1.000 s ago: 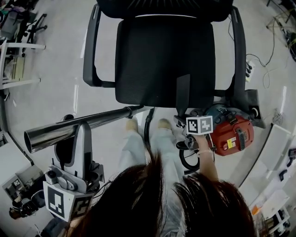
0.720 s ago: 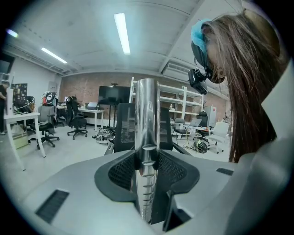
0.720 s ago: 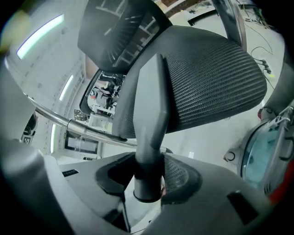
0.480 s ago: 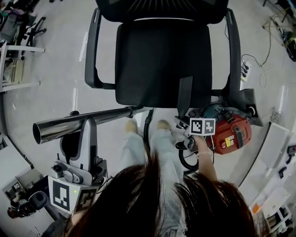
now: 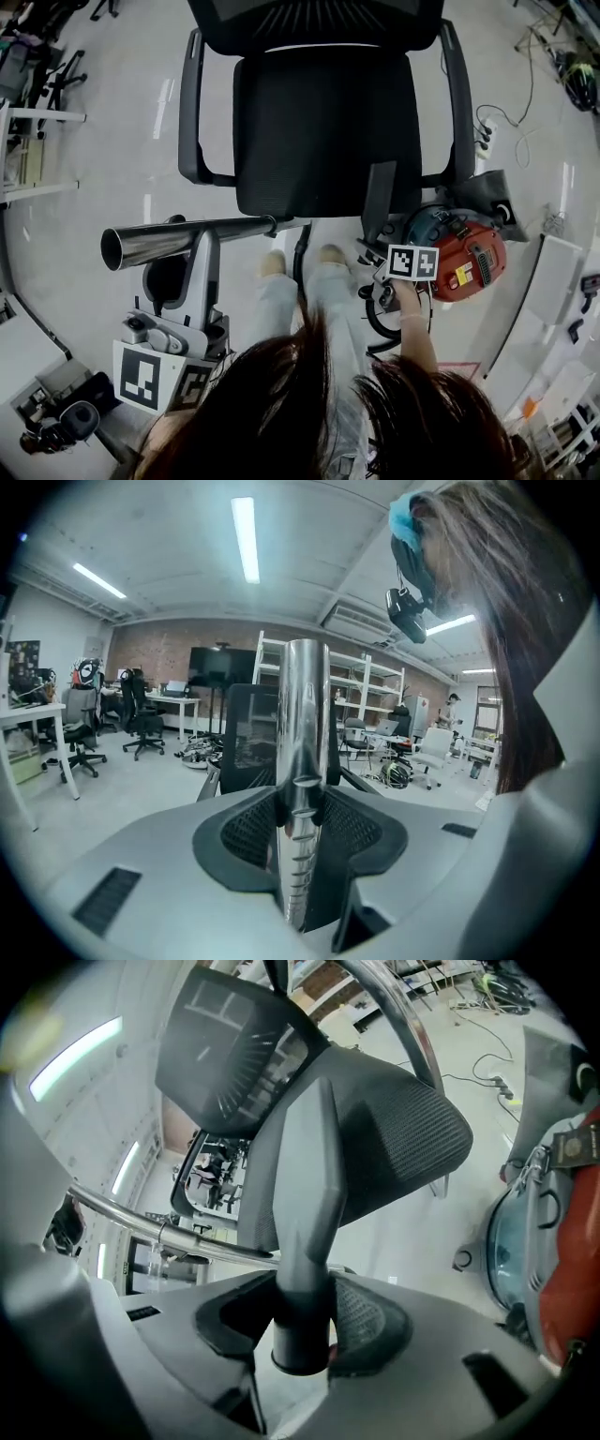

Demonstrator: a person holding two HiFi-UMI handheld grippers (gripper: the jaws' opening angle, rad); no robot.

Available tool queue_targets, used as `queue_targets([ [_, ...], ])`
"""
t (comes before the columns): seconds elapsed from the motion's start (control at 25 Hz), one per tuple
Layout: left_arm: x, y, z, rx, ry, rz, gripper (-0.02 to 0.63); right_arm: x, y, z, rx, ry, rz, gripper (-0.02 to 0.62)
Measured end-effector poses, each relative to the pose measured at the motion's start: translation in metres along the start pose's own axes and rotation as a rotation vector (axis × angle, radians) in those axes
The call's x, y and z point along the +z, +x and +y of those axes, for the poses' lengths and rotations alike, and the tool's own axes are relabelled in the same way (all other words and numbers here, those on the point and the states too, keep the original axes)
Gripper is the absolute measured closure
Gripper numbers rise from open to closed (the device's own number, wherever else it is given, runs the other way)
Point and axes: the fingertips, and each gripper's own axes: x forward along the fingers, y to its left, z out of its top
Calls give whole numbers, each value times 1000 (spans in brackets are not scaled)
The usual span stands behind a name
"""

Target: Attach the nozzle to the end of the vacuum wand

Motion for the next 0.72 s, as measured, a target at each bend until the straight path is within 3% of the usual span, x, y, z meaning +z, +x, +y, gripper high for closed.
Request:
queue_targets([
  [0.44,4,-5,-2,-143,-3,4,451,-18,-14,46,2,12,-45,410],
  [0.72,6,-10,-6,-187,2,11,451,-35,-26,74,14,20,-71,410],
])
